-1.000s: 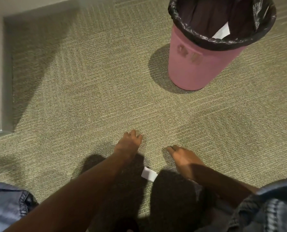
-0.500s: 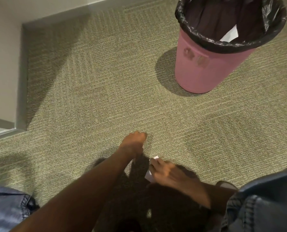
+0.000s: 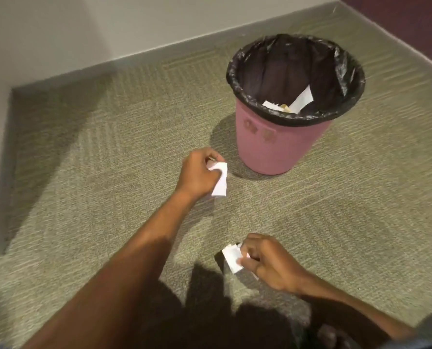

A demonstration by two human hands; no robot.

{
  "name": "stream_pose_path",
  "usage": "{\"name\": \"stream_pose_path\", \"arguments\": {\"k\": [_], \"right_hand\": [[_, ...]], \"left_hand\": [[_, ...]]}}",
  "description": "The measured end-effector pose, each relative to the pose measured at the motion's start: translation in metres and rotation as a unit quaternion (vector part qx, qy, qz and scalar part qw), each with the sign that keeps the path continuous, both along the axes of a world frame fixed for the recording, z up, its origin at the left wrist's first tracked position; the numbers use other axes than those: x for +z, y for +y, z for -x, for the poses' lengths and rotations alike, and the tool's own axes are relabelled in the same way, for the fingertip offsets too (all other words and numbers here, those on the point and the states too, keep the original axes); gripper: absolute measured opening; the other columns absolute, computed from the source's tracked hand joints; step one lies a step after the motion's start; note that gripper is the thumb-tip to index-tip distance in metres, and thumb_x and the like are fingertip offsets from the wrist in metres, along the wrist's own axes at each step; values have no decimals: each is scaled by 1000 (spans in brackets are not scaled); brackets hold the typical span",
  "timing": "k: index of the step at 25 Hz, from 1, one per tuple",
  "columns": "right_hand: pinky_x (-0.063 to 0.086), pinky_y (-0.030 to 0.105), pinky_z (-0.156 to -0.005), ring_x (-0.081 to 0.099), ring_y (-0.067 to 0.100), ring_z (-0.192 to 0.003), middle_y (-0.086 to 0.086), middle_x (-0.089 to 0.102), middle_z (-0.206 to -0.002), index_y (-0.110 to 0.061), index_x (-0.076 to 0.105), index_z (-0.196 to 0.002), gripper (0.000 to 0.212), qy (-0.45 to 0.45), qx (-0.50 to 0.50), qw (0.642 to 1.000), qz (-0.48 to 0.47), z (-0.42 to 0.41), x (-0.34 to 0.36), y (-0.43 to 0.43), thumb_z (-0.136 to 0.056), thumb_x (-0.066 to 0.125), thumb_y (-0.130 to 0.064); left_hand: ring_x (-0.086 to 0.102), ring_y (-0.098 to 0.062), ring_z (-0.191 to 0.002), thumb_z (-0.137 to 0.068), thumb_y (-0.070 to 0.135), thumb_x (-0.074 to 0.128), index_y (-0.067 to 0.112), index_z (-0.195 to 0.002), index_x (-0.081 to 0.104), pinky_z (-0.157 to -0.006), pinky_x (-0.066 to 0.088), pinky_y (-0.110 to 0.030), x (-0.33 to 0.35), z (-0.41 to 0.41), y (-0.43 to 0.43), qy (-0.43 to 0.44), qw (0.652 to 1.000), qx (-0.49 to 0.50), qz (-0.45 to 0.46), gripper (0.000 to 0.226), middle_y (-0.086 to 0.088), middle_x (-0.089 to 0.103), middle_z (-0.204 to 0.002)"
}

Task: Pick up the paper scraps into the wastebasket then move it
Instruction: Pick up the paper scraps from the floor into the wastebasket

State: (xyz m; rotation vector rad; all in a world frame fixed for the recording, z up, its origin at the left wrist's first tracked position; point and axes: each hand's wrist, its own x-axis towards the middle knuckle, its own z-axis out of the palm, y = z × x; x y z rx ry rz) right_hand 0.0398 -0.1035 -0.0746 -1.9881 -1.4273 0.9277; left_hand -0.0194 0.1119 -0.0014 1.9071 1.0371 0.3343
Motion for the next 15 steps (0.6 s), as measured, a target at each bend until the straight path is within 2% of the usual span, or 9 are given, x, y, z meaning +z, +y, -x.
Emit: {"name": "stream_pose_path", "arguments": {"k": [3,6,9,13,15], "right_hand": [[40,17,-57,48,2,-60,-11,52,-68,-20,61,-68,22,28,-93,989,-108,-40,69,15,-83,77,-16],[41,10,-55,50,2,-59,-7,57,-71,-16,64,-72,16,10,-156,960,-232,-79,130,33,-82,78,-17],[42,12,-55,51,2,-60,-7,61,-72,-14,65,-75,15,-66,-216,930,-292,-120,168,57,-83,77,-20],[40,14,-53,50,6,-57,-7,59,-65,-18,64,-74,16,-146,-279,908,-277,-164,181,89,-82,75,-26],[43,21,-57,51,8,-59,-5,59,-66,-20,64,-75,13,-184,-293,904,-251,-177,180,101,-81,74,-27]], "left_hand": [[66,-16,-87,-81,4,66,22,-84,69,-69,54,-30,65,-41,16,-125,991,39,-18,18,7,67,-87],[64,-15,-79,-80,7,64,21,-75,70,-67,50,-31,111,-86,21,-202,978,43,-38,16,6,69,-80],[62,-14,-77,-83,7,59,11,-82,73,-74,55,-31,133,-126,27,-161,983,33,-77,14,-3,72,-86],[65,-21,-94,-90,4,57,3,-99,71,-87,56,-38,134,-148,37,-64,993,-44,-88,17,-12,71,-99],[65,-22,-99,-91,7,58,4,-106,68,-90,55,-39,134,-149,41,-46,993,-79,-80,18,-13,70,-107]]}}
